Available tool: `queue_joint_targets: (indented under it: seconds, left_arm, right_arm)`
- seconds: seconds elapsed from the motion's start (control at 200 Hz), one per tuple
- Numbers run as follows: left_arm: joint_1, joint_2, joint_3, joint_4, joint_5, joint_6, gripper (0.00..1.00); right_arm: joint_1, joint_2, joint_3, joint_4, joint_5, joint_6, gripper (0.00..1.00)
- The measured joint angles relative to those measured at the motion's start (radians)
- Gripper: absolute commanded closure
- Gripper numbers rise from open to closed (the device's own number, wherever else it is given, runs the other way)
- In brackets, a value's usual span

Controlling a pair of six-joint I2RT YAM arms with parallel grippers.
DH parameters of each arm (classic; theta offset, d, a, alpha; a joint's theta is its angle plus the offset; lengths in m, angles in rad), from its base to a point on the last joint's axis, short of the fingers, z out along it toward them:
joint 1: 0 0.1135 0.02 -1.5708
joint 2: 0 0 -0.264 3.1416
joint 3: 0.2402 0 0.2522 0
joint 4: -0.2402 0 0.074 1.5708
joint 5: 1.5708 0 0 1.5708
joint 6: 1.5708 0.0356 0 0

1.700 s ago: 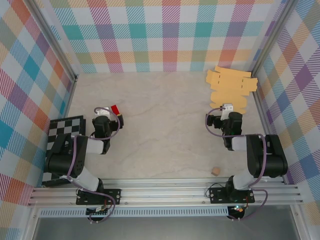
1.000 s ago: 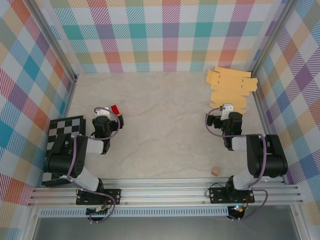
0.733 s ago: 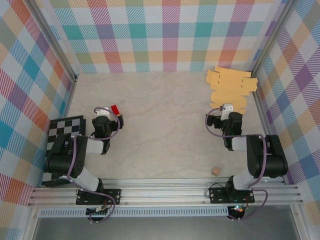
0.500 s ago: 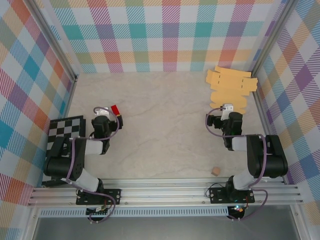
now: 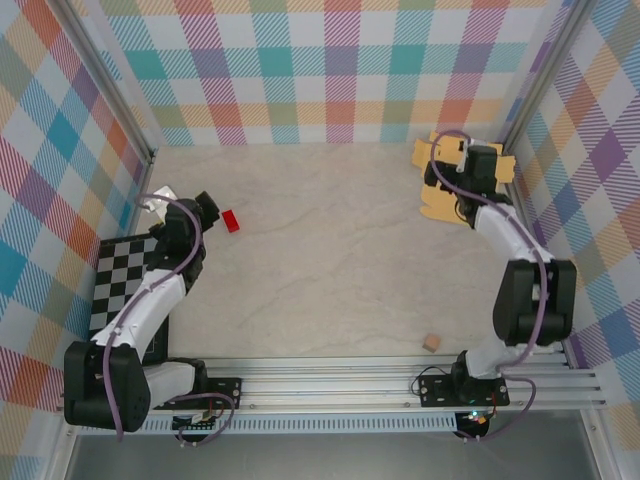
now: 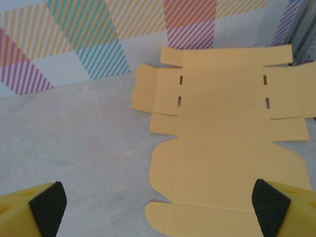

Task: Fold the paper box

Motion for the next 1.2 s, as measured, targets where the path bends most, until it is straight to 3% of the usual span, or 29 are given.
queue_joint_targets:
  seconds: [0.325, 0.555, 0.875, 1.2]
  left_arm:
    - [-0.018, 0.124, 0.209, -0.198, 0.232, -0.09, 0.0]
    - [-0.123, 0.203, 0.267, -0.26, 0.313, -0.09, 0.0]
    - [-0.157, 0.317, 0.381, -0.397, 0.31, -0.137, 0.0]
    - [-0.188, 0.318, 0.38, -0.447, 0.35, -0.188, 0.0]
  right_arm:
    - [-0.053, 0.506, 0.479, -0.33, -0.058, 0.064, 0.0]
    - [-0.066, 0.641, 0.632, -0.496, -0.158, 0.078, 0.0]
    - [-0.064, 0.633, 0.6, -0.567, -0.264, 0.097, 0.0]
    - [0.013, 0.425, 0.271, -0.518, -0.323, 0.094, 0.0]
